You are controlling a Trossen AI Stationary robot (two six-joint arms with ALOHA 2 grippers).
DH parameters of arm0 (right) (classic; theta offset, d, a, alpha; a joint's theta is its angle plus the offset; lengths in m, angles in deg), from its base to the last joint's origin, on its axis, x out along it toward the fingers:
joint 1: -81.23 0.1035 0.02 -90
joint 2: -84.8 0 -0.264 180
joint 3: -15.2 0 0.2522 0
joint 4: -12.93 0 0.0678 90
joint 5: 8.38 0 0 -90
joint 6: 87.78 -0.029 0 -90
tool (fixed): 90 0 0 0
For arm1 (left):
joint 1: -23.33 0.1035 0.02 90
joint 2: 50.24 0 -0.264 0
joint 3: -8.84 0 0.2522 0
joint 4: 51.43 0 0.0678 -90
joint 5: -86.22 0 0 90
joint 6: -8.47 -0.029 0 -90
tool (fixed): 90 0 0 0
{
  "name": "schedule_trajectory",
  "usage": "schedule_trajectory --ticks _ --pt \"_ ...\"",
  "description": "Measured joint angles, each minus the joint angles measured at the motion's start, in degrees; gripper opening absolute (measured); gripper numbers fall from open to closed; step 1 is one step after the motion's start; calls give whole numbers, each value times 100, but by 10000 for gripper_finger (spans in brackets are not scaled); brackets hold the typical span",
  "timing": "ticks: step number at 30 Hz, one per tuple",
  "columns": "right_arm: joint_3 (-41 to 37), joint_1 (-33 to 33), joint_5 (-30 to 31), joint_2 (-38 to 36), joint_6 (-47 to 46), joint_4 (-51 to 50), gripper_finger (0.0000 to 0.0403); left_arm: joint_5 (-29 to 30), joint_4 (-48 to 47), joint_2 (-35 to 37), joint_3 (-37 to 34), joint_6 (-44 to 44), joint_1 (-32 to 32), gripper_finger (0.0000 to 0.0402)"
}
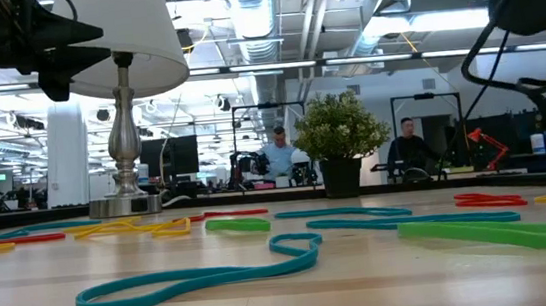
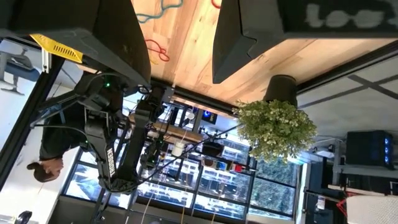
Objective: Pick and place rubber bands into bin
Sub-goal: Put the red rubber band into the yellow basket
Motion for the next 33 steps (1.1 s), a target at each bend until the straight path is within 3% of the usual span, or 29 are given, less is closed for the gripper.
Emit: schedule_trajectory --ticks 10,33 --pt "-19 -170 445 -362 75 -4 87 -8 0 0 0 -2 -1 162" --pt "-361 177 507 -343 -107 461 75 -37 -7 0 0 -4 -2 162"
